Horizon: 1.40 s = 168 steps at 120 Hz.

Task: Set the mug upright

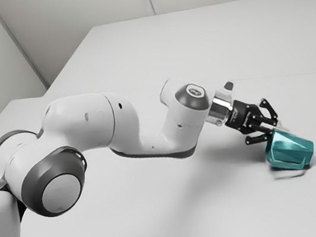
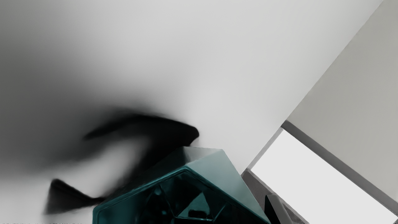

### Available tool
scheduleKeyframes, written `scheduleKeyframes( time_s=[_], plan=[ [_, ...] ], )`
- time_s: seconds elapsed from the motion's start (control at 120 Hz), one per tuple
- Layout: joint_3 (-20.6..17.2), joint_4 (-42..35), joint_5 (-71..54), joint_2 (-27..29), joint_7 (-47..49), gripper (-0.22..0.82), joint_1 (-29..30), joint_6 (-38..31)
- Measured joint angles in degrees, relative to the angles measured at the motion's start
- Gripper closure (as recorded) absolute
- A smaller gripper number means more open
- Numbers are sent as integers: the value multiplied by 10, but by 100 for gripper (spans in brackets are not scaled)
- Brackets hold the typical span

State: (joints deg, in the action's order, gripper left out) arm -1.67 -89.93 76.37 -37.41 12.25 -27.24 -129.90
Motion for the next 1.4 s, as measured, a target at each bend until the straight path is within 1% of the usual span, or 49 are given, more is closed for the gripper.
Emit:
scheduleKeyframes(
  time_s=[0.158,0.333,0.4,0.5,0.617,0.825,0.95,1.167,1.317,1.4],
  plan=[
    [0,4,-5,-1,1,76,-2,0],
    [0,3,-9,-1,3,77,-2,0],
    [1,3,-35,9,4,78,-2,-1],
    [2,0,-100,37,7,78,-2,-8],
    [6,-10,-220,78,14,78,-1,-13],
    [35,-48,-424,144,28,78,2,-10],
    [51,-59,-530,174,36,78,9,13],
    [53,-75,-651,232,44,78,55,77],
    [49,-118,-698,278,47,78,82,111],
    [31,-136,-719,293,48,78,108,120]
  ],
)
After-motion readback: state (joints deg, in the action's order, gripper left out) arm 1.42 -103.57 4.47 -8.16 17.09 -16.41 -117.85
